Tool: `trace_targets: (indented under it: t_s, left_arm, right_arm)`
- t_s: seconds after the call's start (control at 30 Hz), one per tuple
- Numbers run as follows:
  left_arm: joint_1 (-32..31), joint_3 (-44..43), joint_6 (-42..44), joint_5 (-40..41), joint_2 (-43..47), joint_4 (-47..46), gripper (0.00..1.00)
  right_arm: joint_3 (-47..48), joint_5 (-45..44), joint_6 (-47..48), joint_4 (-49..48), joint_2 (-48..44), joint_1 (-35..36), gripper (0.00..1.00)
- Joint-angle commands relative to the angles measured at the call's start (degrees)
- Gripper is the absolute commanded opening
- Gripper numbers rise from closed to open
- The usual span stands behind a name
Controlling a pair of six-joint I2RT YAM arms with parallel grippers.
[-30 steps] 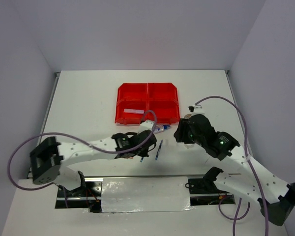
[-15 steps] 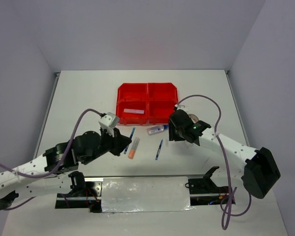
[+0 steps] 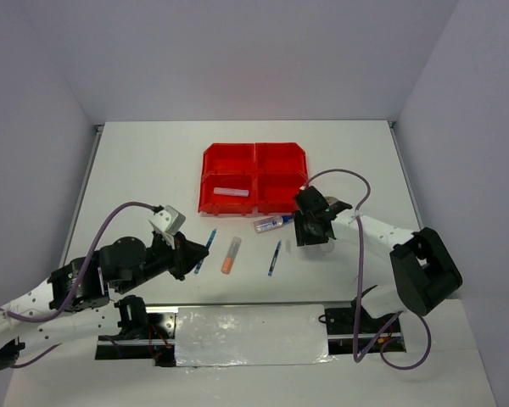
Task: Sort the stationery into containers
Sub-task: Pick up the pen cap from the center of the board.
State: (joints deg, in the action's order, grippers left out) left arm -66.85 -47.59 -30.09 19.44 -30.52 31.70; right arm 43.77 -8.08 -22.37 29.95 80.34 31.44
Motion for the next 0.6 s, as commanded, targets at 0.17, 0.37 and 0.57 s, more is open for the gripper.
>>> trace_targets:
  t_s: [0.17,0.37,0.57]
  left_arm:
    - [-0.21,-0.04,1.43,-3.18,-1.73,-1.56,0.00]
    - [-0.21,0.13,1.70,-3.80,-1.12,-2.09,0.00]
    - [-0.21,0.31,1.79,-3.80,-0.41,-2.35,0.00]
  right_arm:
    - [0.00,1.57,2.51,-3.32,3.60,-0.77,0.44]
    - [0.88,0.26,2.42,-2.80,6.76,-0.85,0.39]
    - [0.79,-0.54,1.80,-2.27,6.68,-0.77,0.29]
